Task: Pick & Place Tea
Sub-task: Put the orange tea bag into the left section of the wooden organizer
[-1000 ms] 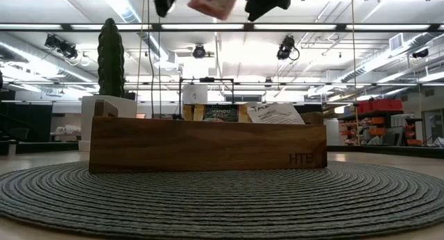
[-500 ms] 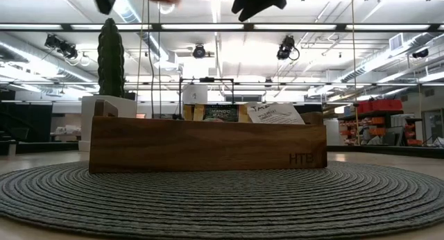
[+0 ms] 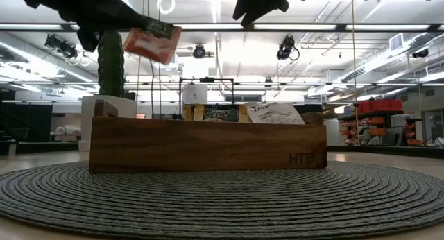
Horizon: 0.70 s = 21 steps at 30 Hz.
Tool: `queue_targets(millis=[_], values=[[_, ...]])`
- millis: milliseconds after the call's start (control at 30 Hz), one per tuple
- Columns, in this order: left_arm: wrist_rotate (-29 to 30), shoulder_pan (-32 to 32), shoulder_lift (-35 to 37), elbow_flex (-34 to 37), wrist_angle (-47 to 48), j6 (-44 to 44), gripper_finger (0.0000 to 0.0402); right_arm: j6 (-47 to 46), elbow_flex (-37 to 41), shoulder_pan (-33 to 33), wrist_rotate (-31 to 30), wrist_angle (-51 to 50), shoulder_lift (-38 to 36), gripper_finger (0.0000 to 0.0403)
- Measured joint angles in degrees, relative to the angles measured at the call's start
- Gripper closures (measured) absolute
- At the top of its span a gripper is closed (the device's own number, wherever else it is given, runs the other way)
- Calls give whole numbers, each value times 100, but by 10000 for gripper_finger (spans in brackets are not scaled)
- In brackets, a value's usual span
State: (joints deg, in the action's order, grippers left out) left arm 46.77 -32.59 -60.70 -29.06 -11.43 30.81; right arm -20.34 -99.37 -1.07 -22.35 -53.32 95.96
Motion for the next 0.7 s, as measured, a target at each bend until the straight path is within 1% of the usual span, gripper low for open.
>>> queue_targets(millis=[133, 233, 367, 467, 600, 700], values=[[16, 3, -451, -6, -276, 92, 401, 47, 0, 57, -120, -91, 0, 234], [16, 3, -853, -4, -483, 284, 401, 44, 0, 114, -123, -134, 0, 234], [-28, 2, -1286, -4, -810, 309, 401, 20, 0, 151, -125, -136, -2, 234], [-33, -52, -1520, -4, -1093, 398, 401, 2, 0, 181, -123, -168, -2, 234], [-45, -171, -1740, -4, -1105, 726, 401, 2, 0, 236, -123, -168, -2, 234], [-45, -256, -1873, -4, -1100, 763, 400, 25, 0, 290, -123, -168, -2, 234]])
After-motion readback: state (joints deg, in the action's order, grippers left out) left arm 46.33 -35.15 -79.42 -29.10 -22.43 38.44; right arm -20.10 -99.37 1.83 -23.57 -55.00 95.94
